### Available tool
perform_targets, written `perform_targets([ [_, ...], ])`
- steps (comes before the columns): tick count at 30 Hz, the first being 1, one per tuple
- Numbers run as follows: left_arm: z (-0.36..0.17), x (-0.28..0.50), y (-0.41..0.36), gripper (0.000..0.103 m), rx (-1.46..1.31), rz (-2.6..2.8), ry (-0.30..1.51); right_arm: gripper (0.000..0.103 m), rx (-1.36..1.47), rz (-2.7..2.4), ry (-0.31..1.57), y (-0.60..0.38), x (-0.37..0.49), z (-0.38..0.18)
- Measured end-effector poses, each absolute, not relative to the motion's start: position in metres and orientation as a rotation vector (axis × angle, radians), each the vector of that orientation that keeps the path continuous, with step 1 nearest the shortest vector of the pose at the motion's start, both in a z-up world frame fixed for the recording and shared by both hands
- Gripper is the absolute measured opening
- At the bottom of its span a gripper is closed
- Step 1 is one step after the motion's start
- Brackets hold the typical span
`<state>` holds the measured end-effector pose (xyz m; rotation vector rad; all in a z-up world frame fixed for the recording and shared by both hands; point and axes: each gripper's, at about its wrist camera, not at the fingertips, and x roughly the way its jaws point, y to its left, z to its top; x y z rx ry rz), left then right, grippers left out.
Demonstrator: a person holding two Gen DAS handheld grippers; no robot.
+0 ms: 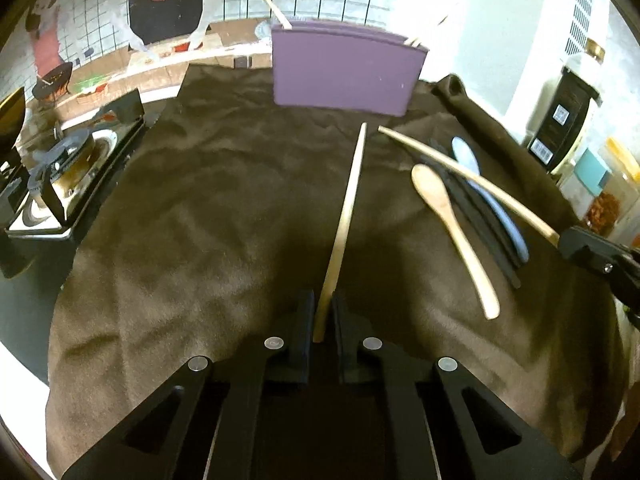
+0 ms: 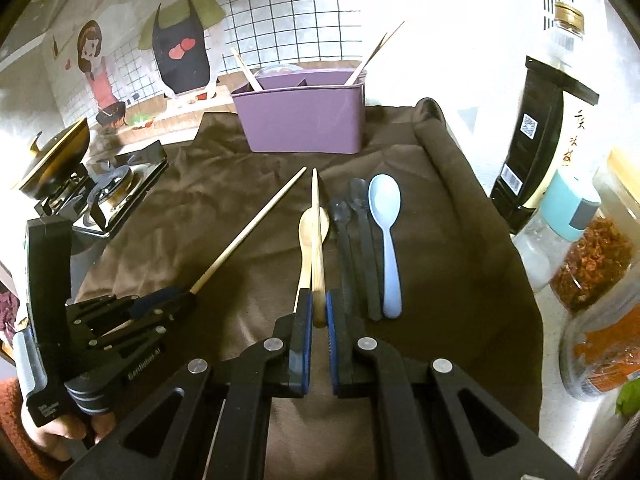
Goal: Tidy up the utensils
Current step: 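Close both grippers on the wooden chopsticks and lift them off the cloth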
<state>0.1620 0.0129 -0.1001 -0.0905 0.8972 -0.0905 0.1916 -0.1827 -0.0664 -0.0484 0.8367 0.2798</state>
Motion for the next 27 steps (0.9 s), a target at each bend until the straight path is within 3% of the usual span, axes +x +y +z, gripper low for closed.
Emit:
perform_targets([
  [9, -0.002, 0.159, 0.026, 0.007, -0.044, -0.120, 0.657, 0.007, -0.103, 0.278, 0.709, -0.188, 0.197, -0.018],
  [27, 0.223, 0.289, 0.082, 0.006, -0.136, -0.344, 0.486, 0.007, -0.196, 0.260, 0.427, -0.151, 0.298, 0.204],
])
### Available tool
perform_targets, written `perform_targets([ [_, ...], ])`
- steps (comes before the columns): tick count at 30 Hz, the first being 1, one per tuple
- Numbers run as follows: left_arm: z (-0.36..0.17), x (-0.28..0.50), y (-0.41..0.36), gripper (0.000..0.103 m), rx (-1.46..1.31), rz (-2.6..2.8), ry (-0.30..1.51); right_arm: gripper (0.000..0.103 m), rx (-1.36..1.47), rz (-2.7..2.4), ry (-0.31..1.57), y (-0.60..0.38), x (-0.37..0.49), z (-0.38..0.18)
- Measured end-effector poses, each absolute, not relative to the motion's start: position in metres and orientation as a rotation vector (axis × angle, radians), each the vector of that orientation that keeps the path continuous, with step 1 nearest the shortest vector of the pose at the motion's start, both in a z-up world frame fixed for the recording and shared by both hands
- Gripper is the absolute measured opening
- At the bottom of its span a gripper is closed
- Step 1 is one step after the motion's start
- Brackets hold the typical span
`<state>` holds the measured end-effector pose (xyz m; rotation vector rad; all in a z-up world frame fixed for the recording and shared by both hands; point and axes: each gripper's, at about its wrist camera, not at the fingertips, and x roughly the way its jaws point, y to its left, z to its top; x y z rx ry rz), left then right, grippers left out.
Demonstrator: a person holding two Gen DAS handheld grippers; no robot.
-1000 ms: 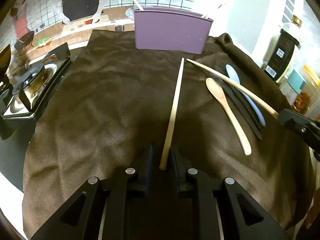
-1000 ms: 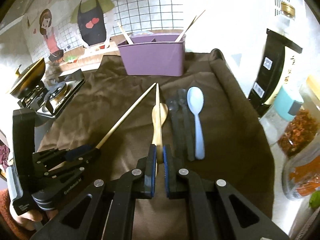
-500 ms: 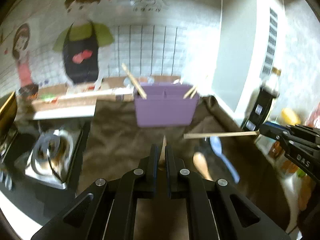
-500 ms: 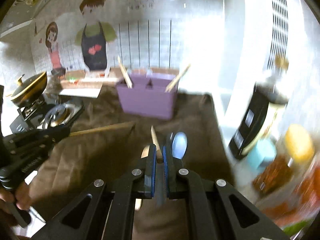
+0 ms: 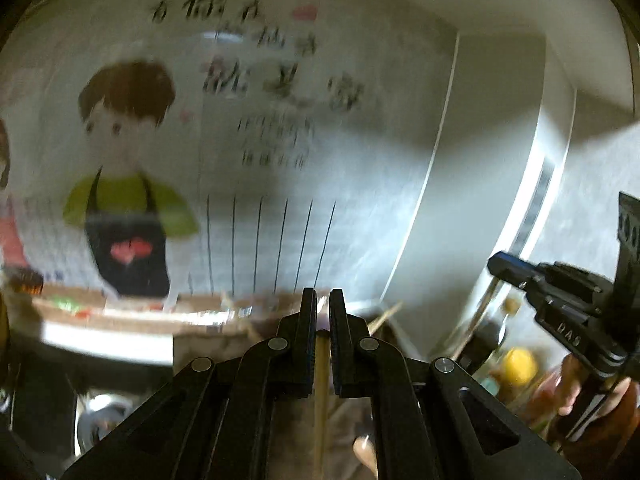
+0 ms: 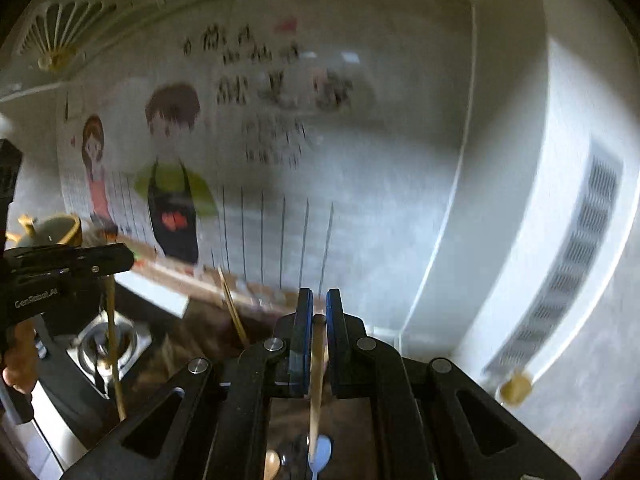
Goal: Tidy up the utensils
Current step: 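Close both grippers on the wooden chopsticks and lift them off the cloth, then carry both held chopsticks up over the purple holder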
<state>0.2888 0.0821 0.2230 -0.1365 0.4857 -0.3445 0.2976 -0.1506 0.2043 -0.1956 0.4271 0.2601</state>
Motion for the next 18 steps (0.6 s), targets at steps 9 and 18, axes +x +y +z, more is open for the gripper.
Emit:
perform_targets([
  [9, 0.262, 0.329, 0.086, 0.006, -0.143, -0.350, 0.325, 0.007, -0.158, 0.258, 0.318, -0.125, 0.333, 0.262],
  [18, 0.228, 0.392, 0.083, 0.006, -0.166, -0.327, 0.369, 0.007, -0.157, 0.234, 0.332, -0.110, 0.379, 0.247],
])
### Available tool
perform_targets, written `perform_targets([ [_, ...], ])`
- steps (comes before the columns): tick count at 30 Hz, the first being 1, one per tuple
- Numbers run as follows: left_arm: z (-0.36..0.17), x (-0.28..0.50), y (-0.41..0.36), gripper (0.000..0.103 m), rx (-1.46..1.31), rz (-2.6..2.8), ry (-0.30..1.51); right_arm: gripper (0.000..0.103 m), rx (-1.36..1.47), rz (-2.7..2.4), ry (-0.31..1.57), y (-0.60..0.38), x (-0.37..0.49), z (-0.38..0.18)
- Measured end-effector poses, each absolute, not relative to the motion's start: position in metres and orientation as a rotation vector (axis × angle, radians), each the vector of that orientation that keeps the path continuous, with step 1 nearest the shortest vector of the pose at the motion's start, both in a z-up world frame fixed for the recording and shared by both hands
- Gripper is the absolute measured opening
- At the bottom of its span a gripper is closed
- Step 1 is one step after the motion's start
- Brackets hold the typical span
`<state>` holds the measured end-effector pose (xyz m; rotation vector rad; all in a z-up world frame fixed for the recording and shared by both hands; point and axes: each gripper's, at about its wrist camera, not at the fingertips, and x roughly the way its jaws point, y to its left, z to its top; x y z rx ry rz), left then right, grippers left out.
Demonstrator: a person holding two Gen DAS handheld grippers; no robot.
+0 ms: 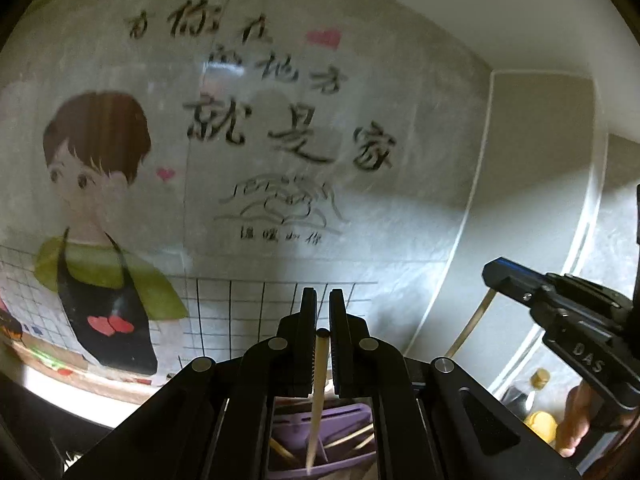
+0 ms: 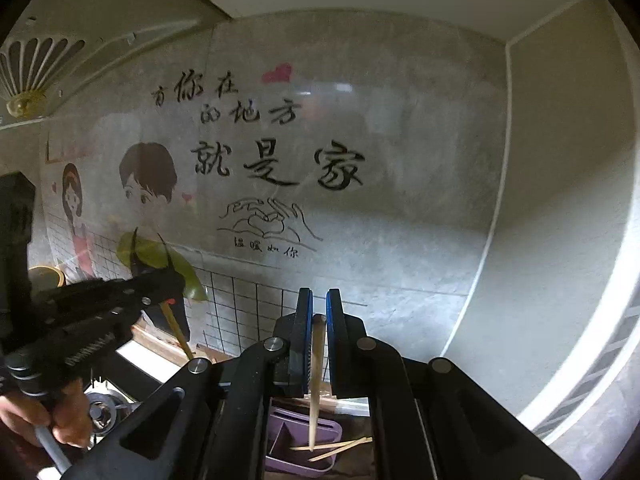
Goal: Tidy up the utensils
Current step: 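Carry both held chopsticks up over the purple holder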
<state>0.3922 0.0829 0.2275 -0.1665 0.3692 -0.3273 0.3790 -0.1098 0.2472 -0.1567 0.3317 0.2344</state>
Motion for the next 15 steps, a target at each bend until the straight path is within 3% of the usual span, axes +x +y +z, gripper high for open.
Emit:
perform_targets([
  [15, 0.187, 0.426, 0.087, 0.006, -0.190, -0.342, 0.444, 0.007, -0.114, 0.255, 0.450, -0.118, 0.431, 0.185],
])
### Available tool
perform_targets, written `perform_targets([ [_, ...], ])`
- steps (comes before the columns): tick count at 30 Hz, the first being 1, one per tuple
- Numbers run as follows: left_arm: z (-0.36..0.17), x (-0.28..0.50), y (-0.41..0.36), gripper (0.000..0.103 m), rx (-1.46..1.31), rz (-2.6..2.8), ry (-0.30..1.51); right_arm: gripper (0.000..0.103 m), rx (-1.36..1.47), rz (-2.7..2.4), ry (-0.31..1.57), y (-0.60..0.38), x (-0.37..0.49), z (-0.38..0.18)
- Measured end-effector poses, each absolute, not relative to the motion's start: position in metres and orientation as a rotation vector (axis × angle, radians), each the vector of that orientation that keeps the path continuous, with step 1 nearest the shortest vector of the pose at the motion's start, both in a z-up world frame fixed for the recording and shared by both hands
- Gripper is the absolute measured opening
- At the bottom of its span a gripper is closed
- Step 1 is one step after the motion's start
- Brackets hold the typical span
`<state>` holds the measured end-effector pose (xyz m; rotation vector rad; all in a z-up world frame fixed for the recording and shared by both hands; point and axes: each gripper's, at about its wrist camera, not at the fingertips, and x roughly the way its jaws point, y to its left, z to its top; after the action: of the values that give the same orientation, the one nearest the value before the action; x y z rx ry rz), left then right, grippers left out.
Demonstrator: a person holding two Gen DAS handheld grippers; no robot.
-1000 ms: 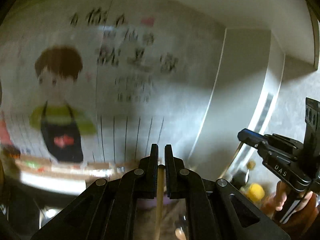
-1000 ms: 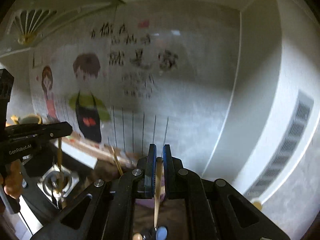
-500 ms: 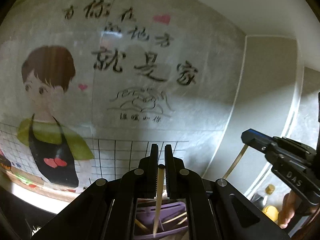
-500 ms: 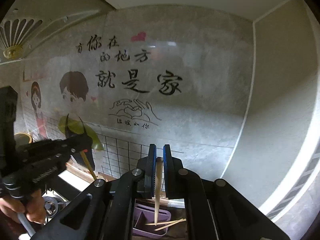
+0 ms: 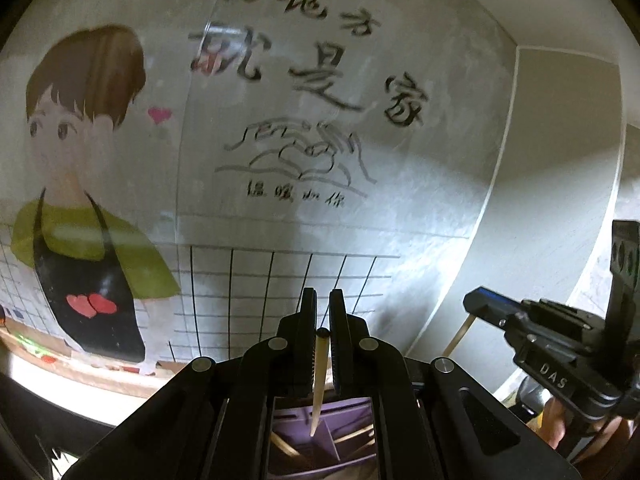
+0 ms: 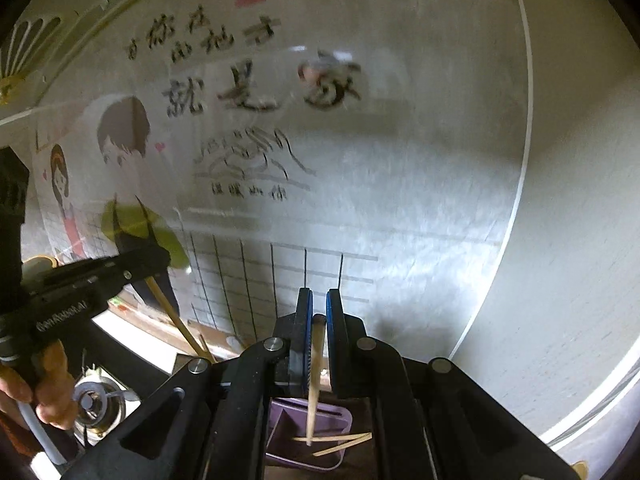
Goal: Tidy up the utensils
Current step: 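Carry both held chopsticks up over the purple holder, then open both grippers to drop the chopsticks into the purple holder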
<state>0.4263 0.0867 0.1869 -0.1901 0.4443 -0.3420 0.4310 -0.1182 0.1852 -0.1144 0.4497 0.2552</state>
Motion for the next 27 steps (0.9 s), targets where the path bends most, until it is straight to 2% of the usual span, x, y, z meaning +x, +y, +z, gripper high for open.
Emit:
perform_targets([
  [13, 0.100, 0.459, 0.080, 0.006, -0.224, -0.323, 0.647, 0.007, -0.052, 0.248, 0.661, -0.134, 0.464, 0.094],
  [19, 0.086, 0.463, 0.083, 0.009, -0.270, -0.326, 0.682, 0.010, -0.077, 0.207, 0.684, -0.137, 0.460, 0.087],
  [20, 0.089, 0.460, 0.083, 0.010, -0.274, -0.329, 0.670, 0.014, -0.082, 0.203, 0.684, -0.138, 0.456, 0.089],
  [24, 0.113, 0.441, 0.088, 0.023, -0.281, -0.327, 0.580, 0.040, -0.104, 0.170, 0.616, -0.142, 0.431, 0.103],
  [27, 0.127, 0.427, 0.091, 0.025, -0.276, -0.319, 0.528, 0.042, -0.126, 0.111, 0.571, -0.145, 0.407, 0.115],
])
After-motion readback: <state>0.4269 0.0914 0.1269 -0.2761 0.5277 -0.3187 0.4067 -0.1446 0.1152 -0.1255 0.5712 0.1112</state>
